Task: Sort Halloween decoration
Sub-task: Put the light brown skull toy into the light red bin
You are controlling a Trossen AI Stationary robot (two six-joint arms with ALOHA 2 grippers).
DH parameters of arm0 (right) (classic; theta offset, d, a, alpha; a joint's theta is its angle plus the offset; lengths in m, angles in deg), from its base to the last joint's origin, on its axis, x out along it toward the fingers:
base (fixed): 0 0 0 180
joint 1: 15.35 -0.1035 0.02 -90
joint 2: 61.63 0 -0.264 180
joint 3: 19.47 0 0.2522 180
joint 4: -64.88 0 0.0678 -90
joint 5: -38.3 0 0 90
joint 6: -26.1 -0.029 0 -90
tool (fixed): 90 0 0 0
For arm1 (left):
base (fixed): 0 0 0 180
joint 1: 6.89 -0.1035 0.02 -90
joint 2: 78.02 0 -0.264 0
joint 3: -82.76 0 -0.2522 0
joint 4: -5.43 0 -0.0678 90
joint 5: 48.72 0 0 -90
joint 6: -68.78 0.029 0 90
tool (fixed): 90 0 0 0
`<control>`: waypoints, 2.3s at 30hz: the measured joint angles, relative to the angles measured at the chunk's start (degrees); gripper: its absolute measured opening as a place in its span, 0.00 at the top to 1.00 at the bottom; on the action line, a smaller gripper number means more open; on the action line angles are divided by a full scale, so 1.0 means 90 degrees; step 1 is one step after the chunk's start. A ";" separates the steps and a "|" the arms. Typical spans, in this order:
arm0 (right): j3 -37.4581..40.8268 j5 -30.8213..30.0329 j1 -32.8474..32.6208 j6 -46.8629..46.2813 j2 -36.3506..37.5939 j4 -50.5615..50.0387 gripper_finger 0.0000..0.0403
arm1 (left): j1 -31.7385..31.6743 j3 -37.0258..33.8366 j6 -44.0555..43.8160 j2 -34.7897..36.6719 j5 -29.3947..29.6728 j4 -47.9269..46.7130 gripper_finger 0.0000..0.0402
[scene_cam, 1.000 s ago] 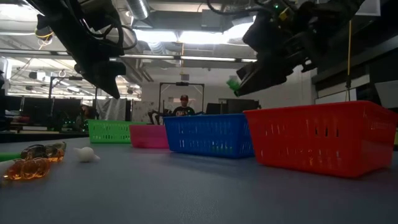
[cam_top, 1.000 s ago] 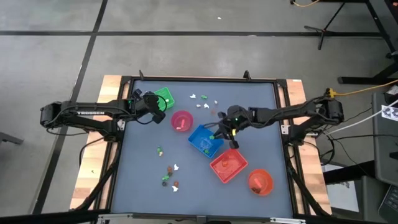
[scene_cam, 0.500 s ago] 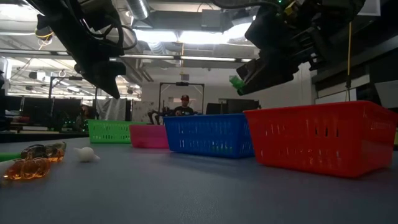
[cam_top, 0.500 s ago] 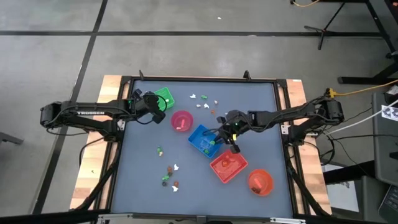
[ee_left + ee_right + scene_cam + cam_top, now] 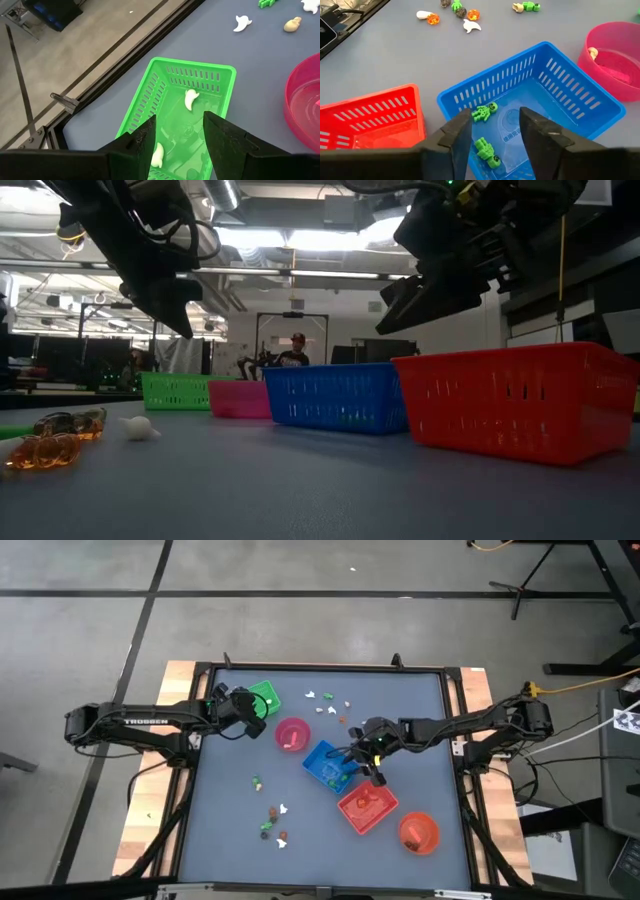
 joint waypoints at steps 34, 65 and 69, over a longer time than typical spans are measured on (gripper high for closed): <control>-0.0002 -0.0002 0.0002 0.0002 -0.0001 0.0000 0.56 | 0.1771 -0.0006 0.0665 0.0002 -0.2882 0.2829 0.63; -0.0002 -0.0005 0.0002 0.0002 -0.0004 -0.0049 0.56 | 0.3930 -0.0004 -0.2281 -0.1086 -0.2807 0.0466 0.63; -0.0002 -0.0005 0.0002 0.0003 -0.0004 -0.0049 0.56 | 0.3930 -0.0004 -0.2640 -0.1253 -0.2807 0.0469 0.63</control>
